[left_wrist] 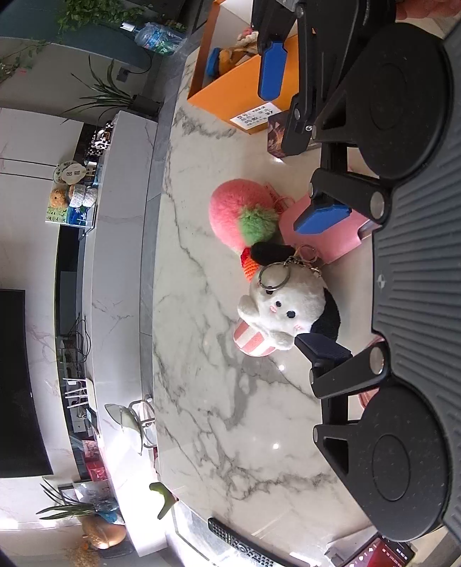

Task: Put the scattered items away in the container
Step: 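Withdraw both tools and move toward the white bunny and pink pompom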

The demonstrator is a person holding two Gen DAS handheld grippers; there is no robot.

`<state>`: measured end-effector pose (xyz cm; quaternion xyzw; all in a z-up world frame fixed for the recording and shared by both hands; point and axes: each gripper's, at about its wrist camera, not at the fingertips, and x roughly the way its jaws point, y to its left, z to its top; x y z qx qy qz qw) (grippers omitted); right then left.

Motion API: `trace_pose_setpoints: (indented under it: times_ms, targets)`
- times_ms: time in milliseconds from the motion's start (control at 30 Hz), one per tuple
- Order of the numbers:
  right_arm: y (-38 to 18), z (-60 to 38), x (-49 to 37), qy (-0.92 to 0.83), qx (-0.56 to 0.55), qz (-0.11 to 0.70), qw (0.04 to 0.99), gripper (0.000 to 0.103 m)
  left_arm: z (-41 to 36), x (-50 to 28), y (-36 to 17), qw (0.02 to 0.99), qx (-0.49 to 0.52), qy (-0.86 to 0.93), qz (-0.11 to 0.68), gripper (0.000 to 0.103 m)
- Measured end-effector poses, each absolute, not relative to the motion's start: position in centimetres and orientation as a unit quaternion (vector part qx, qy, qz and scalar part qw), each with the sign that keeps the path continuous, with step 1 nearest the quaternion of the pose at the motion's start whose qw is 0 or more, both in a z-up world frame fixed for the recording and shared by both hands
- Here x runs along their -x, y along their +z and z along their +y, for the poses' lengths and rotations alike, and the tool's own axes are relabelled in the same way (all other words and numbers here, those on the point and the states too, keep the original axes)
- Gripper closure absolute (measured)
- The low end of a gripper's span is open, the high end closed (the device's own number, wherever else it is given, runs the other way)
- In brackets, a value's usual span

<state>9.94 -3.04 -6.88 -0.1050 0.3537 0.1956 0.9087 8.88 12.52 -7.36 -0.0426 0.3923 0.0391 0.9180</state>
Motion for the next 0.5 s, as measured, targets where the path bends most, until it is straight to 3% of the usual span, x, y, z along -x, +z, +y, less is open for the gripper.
trace_pose_setpoints:
  times_ms: [133, 367, 500]
  targets:
    - [-7.5, -2.2, -12.2, 0.192, 0.101, 0.360, 0.908, 0.039, 13.8, -11.0, -8.0, 0.914, 0.074, 0.061, 0.395, 0.020]
    - [-8.1, -1.0, -15.8, 0.188, 0.077, 0.363, 0.909, 0.029, 15.9, -14.0, -9.3, 0.897, 0.131, 0.088, 0.412, 0.019]
    - [-8.7, -0.1, -17.6, 0.185, 0.071, 0.369, 0.908, 0.028, 16.3, -15.1, -10.1, 0.891, 0.135, 0.100, 0.423, 0.019]
